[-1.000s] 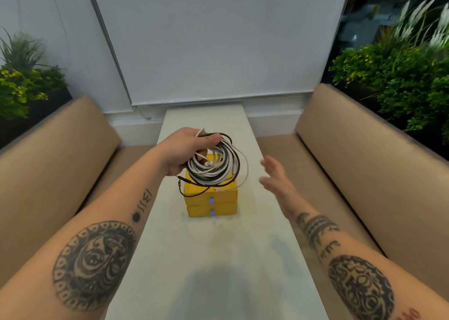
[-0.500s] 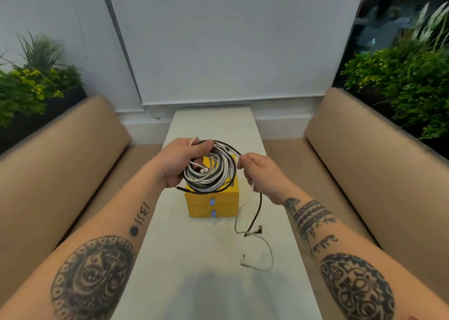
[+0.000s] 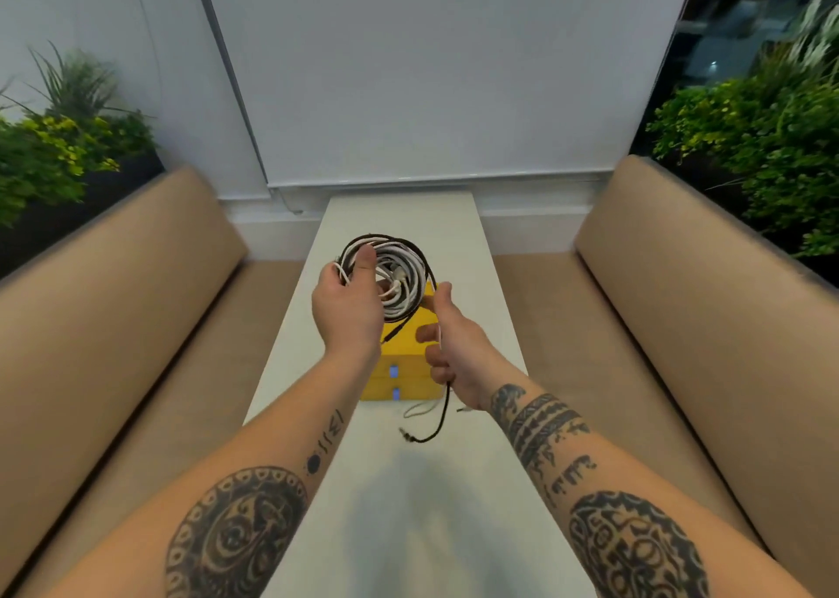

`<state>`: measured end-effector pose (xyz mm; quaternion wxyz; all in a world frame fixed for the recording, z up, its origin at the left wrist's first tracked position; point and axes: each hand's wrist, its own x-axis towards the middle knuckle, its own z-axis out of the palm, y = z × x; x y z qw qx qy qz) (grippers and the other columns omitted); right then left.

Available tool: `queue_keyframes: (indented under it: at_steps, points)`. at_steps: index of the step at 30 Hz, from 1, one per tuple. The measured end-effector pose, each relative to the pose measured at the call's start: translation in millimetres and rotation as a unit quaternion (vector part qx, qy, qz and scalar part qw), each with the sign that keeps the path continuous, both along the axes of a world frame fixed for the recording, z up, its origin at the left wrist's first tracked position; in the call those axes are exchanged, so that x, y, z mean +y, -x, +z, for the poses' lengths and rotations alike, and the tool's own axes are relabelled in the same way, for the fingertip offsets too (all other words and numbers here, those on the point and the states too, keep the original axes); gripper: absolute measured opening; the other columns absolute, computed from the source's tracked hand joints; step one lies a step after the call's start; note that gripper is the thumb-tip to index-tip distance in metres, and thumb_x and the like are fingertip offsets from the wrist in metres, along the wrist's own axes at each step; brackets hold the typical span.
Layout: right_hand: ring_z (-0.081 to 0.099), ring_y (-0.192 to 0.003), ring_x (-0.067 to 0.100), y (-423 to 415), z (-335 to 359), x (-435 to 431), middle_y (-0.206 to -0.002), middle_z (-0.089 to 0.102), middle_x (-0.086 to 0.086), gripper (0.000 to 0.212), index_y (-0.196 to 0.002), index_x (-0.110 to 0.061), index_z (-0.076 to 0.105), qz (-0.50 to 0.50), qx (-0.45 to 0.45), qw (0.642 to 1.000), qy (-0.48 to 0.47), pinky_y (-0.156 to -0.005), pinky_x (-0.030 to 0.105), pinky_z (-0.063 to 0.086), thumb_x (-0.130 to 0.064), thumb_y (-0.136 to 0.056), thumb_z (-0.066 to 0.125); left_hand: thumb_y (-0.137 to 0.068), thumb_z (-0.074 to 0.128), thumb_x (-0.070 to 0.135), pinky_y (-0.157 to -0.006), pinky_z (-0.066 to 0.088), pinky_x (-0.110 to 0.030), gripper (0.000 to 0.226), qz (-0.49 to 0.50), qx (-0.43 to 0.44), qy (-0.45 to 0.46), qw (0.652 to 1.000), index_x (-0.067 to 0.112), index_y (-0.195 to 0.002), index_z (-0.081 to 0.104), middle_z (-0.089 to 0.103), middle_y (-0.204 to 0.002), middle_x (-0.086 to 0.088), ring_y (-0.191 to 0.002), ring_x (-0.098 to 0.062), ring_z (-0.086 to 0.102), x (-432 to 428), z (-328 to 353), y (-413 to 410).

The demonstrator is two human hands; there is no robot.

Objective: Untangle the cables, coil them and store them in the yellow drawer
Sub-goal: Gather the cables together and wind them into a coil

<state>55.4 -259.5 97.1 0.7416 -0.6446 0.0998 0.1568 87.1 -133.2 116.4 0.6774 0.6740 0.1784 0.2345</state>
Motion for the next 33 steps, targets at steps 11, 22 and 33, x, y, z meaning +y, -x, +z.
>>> queue_keyframes:
  at_steps: [11, 22, 33]
  points:
    - [0.045, -0.055, 0.012, -12, -7, 2, -0.081, 0.060, -0.001, 0.045, -0.112, -0.017, 0.056, -0.111, -0.059, 0.991, 0.049, -0.045, 0.023, 0.033, -0.057, -0.092, 0.053, -0.100, 0.052, 0.047, -0.069, 0.055, -0.025, 0.030, -0.102, -0.004, 0.108, 0.989, 0.018, -0.107, 0.056, 0.071, -0.092, -0.005, -0.085, -0.015, 0.070, -56, -9, 26]
    - [0.061, -0.083, 0.020, -23, -5, -26, -0.095, 0.065, 0.000, 0.026, -0.101, -0.020, 0.059, -0.092, -0.139, 0.947, 0.276, -0.069, 0.034, 0.048, -0.042, -0.090, 0.053, -0.105, 0.045, 0.040, -0.105, 0.050, -0.049, 0.046, -0.278, 0.079, 0.219, 0.932, 0.005, -0.130, 0.058, 0.067, -0.126, -0.017, -0.116, -0.031, 0.066, -24, -12, 16]
    - [0.057, -0.084, 0.024, -15, 6, -43, -0.100, 0.063, 0.004, 0.024, -0.107, -0.020, 0.052, 0.142, -0.203, 0.816, 0.522, -0.060, 0.033, 0.039, -0.042, -0.095, 0.049, -0.085, 0.073, 0.048, -0.084, 0.058, -0.042, 0.053, -0.413, 0.248, 0.028, 0.876, 0.008, -0.118, 0.071, 0.070, -0.095, -0.011, -0.090, -0.026, 0.067, 16, 0, 9]
